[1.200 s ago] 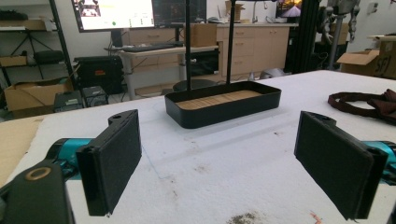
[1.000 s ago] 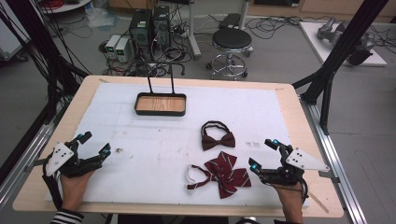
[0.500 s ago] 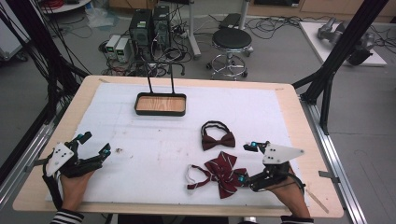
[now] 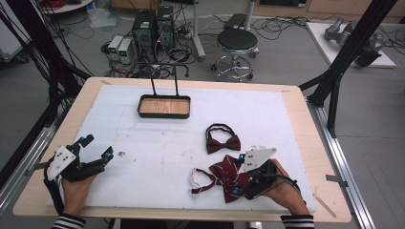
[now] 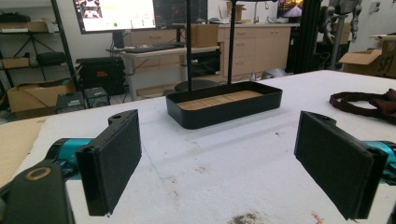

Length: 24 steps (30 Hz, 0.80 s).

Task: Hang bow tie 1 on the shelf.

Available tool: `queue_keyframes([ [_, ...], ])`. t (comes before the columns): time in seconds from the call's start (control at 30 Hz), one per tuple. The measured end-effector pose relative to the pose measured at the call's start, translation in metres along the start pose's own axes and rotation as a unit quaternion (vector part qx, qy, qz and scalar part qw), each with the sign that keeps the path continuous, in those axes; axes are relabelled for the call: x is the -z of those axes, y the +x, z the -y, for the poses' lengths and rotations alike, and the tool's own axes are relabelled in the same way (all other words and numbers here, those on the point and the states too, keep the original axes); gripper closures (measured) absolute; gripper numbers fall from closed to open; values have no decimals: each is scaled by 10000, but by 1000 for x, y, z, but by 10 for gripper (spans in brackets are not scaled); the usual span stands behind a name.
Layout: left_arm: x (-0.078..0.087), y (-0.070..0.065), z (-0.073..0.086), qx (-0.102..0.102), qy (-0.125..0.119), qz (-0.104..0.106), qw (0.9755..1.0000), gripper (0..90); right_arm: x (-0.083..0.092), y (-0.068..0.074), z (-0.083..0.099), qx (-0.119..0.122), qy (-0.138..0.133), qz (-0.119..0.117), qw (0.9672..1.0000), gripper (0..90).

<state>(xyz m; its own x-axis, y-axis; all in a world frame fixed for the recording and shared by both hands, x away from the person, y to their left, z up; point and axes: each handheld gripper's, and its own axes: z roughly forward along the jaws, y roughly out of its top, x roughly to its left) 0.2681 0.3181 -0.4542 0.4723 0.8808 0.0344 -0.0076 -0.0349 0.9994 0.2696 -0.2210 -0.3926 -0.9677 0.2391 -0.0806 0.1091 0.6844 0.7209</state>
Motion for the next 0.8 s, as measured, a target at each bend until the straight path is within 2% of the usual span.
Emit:
queue_keyframes([
  [0.07,0,0,0,2,-2,0,10000,153,-6,0,-1,44,207,-74,9997,178],
  [0.17,0,0,0,9,-1,-10,10000,153,-13,-1,-3,139,373,-192,9990,211],
  [0.4,0,0,0,22,-8,-13,10000,153,-27,-2,-5,295,868,-390,9950,278],
  [0.63,0,1,0,37,-7,-11,10000,153,-34,-6,-7,274,1088,-483,9925,355],
  [0.8,0,1,0,45,-10,-11,10000,153,-42,-8,-12,366,1385,-585,9880,403],
])
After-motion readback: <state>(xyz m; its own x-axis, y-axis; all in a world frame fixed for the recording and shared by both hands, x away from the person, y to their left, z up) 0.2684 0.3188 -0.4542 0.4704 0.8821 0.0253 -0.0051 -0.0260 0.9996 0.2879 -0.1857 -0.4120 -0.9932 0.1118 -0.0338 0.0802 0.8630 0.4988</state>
